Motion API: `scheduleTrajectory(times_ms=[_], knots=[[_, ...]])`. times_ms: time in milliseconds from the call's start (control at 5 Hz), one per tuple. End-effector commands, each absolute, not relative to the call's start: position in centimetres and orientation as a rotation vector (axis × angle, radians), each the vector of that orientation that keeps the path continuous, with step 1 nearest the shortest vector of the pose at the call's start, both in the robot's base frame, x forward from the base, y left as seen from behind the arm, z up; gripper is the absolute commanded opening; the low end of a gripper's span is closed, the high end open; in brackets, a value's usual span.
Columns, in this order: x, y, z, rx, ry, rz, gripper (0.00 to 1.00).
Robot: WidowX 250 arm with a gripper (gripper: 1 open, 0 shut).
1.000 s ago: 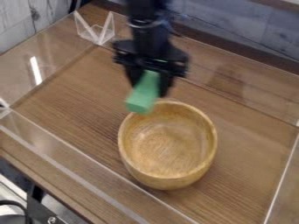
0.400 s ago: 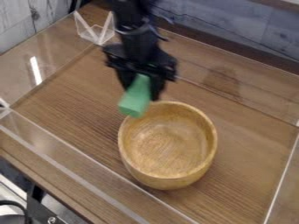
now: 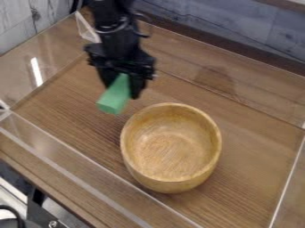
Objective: Move green stick from inside the wooden bowl to the table next to it
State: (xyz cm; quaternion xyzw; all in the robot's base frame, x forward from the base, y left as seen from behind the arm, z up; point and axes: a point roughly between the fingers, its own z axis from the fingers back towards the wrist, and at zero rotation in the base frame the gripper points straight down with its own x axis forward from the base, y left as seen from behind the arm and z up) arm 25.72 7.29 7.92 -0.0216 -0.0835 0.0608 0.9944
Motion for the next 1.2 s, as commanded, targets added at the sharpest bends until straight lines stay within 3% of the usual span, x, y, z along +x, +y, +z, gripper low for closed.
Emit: scheduleTrajectory(times_ms=[0,200,400,800,1000], knots=[[27.1,4.1,8.6,-0.048,-0.208,0.097,0.0],[27.8,0.7,8.1,-0.059,-0.208,0.079,0.0],[27.4,4.6,8.2,-0.045,-0.215,0.081,0.0],[27.8,1.6,7.4,-0.051,-0.221,0.054,0.0],[27.7,3.4,7.2,-0.03,-0.221,0.044,0.0]])
